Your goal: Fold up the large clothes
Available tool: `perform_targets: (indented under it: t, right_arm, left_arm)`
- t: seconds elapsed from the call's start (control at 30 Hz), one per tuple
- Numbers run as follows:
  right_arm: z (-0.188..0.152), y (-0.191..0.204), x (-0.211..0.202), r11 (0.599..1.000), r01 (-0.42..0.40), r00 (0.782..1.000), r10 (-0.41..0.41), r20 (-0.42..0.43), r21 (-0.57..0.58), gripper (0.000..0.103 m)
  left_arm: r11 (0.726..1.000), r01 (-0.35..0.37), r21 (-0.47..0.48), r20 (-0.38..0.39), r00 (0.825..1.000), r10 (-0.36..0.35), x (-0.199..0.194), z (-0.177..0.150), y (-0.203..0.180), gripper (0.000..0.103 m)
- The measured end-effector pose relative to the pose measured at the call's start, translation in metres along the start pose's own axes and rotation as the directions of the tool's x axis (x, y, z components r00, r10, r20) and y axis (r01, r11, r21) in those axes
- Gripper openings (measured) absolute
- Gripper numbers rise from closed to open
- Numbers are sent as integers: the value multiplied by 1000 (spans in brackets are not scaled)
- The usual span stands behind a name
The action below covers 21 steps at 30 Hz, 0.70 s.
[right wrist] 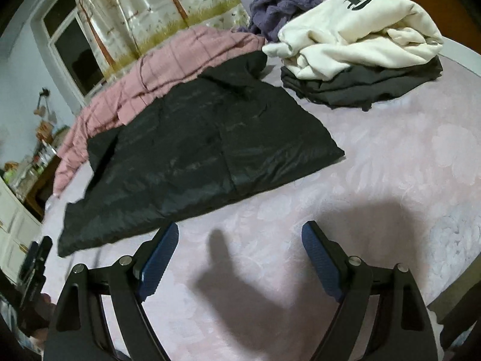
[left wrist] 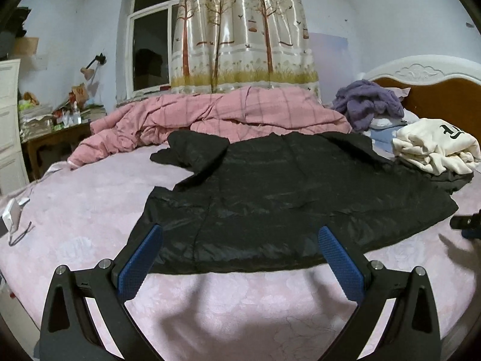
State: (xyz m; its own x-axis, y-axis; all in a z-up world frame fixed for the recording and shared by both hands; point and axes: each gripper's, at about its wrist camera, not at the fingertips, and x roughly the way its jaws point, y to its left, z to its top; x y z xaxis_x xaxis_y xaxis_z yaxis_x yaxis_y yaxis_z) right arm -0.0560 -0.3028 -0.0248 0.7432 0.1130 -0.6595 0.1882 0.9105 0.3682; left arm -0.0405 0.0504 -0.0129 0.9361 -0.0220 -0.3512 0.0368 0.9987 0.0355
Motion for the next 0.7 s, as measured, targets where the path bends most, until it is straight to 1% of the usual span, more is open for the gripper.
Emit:
perform_targets:
  t: [0.03, 0.13, 0.2, 0.23, 0.3, 0.33, 0.4, 0.47, 0.5, 0.63, 0.7]
  right_arm:
    - [0, -1, 3, 1000, 1, 1000, -1, -16, 7, 85]
    - [0, 1, 6, 1000, 10, 1000, -10, -23, -27, 85]
    - [2, 7, 11, 998, 24, 999, -26, -37, -50, 86]
    - [1, 9, 10, 999, 11, 999, -13, -37, -51, 86]
    - [2, 9, 8, 998, -50, 998, 48, -40, -45, 86]
    - [4, 8, 11, 997, -65, 997, 62, -51, -49, 86]
    - [6, 3, 17, 996, -79, 995, 76, -61, -45, 86]
    - [8, 0, 17, 994, -100, 994, 98, -53, -32, 86]
    - [9, 1, 18, 994, -104, 993, 102, -51, -33, 86]
    - [23, -2, 28, 998, -60, 998, 60, -26, -29, 86]
    - [30, -5, 34, 999, -46, 999, 46, -23, -13, 86]
  left_arm:
    - [1000, 7, -15, -9, 1000, -7, 1, 0, 2, 102]
    - [998, 31, -53, -33, 999, -32, 6, -4, 2, 102]
    - [998, 13, -57, -49, 999, -15, 10, -7, 0, 102]
    - [998, 9, -55, -61, 998, -12, 11, -9, -3, 102]
    - [999, 17, -42, -72, 997, -20, 11, -12, -7, 102]
    - [999, 12, -33, -76, 997, -15, 10, -15, -10, 102]
    - [1000, 10, -26, -90, 996, -12, 8, -19, -12, 102]
    - [999, 17, -30, -115, 993, -21, 7, -23, -14, 102]
    - [999, 6, -33, -131, 991, -11, 6, -25, -14, 102]
    - [995, -40, -87, -201, 979, 22, 6, -33, -7, 102]
    - [994, -45, -96, -253, 967, 19, 14, -35, -7, 102]
